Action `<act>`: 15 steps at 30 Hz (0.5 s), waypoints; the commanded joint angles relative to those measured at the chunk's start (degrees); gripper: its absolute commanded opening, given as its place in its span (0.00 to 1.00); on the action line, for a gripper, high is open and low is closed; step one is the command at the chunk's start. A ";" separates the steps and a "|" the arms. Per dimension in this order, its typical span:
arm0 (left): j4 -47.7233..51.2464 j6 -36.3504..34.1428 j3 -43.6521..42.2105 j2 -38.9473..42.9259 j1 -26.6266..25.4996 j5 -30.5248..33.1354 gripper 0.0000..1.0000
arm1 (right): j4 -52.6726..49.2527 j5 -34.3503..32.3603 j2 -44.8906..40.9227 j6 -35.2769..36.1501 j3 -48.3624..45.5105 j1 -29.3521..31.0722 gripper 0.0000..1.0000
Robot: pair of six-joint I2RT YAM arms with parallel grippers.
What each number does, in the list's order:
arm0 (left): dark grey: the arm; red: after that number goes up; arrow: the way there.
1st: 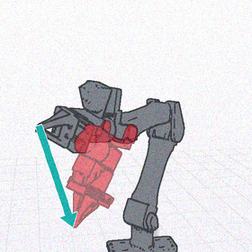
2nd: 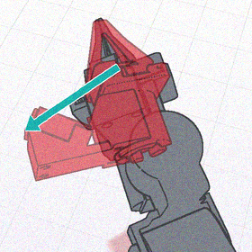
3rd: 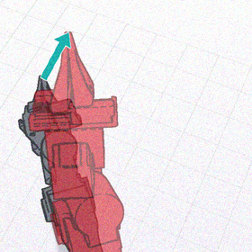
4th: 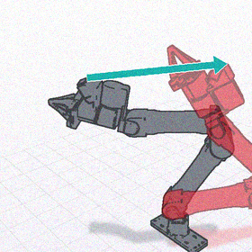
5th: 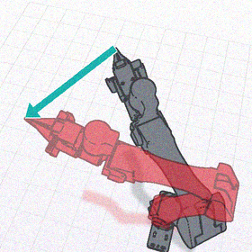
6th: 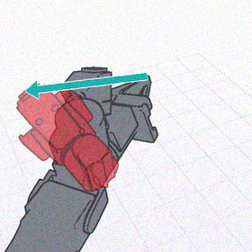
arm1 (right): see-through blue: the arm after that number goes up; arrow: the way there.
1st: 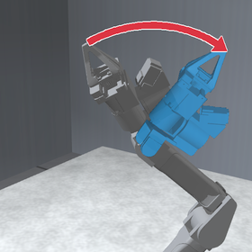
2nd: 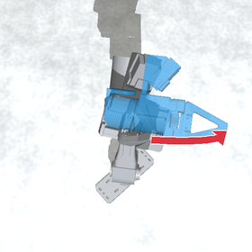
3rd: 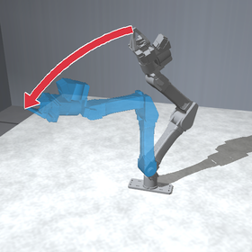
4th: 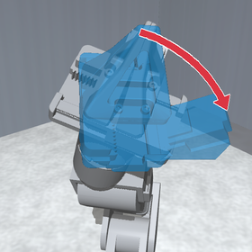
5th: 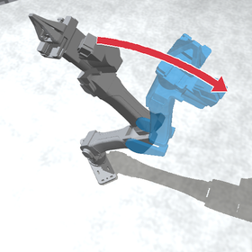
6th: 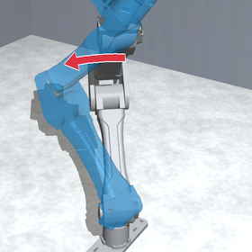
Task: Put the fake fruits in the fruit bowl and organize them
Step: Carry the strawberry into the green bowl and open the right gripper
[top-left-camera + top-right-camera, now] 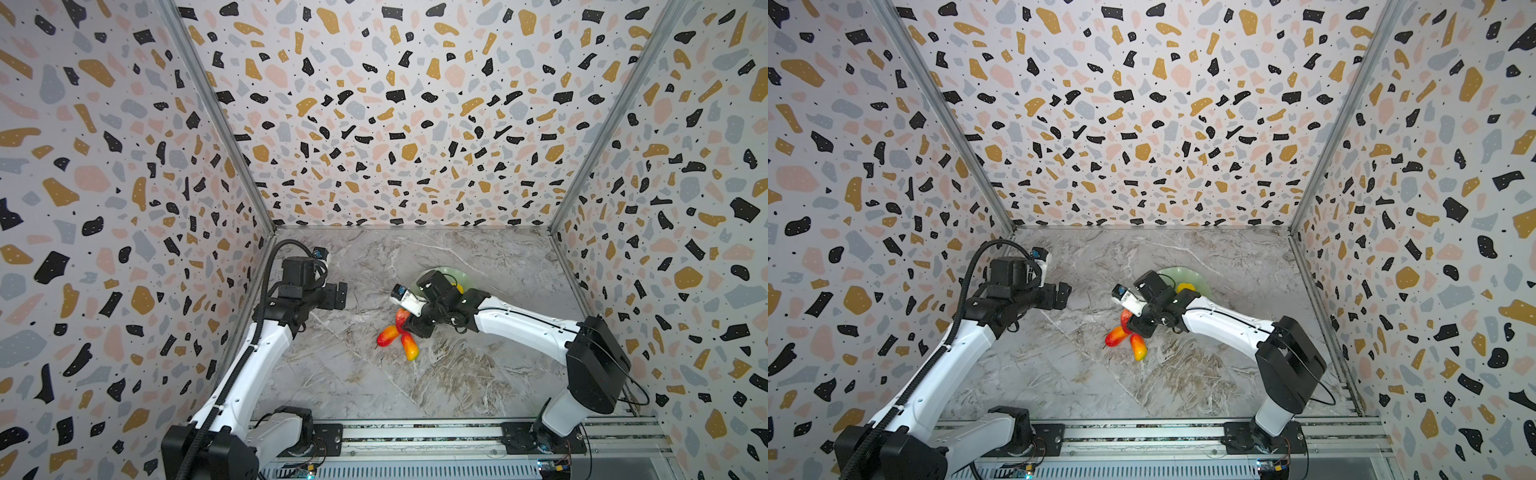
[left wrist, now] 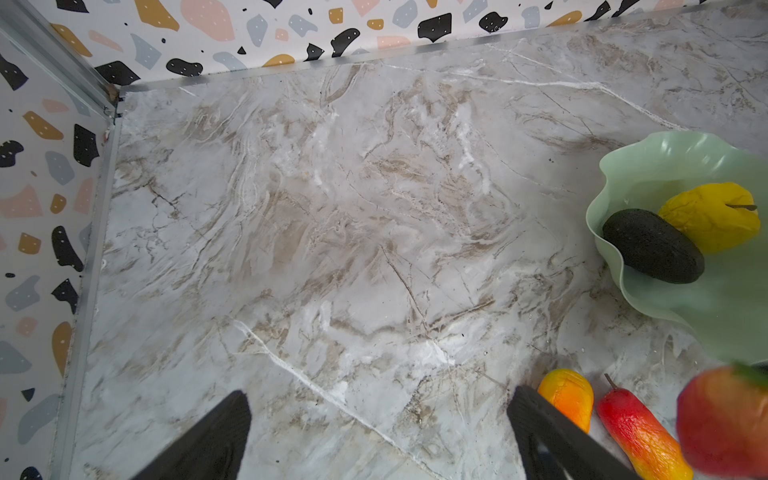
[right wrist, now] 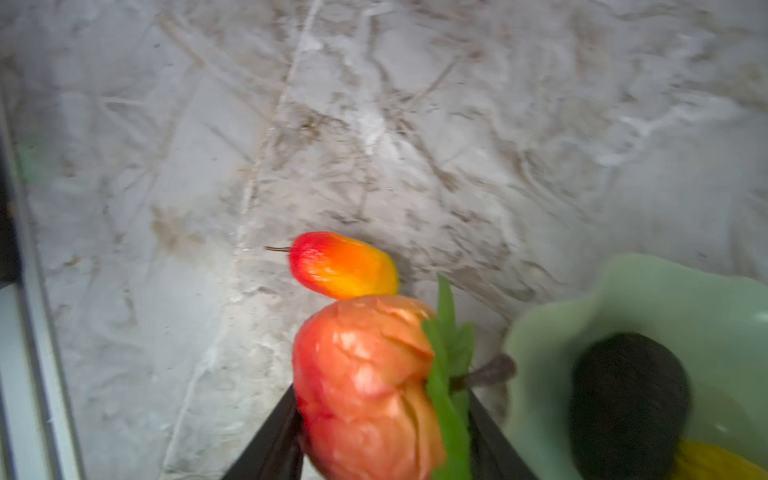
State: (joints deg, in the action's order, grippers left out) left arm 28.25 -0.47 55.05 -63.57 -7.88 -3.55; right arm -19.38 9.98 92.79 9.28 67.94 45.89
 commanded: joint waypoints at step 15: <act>-0.73 -0.53 -0.55 -0.15 0.15 -0.05 1.00 | -5.57 -11.18 6.88 4.33 5.38 -8.40 0.17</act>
State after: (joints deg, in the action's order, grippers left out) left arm 28.25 -0.47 55.05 -63.57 -7.88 -3.55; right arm -22.57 0.23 99.55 12.21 70.76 37.54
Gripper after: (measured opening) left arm 0.995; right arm 0.512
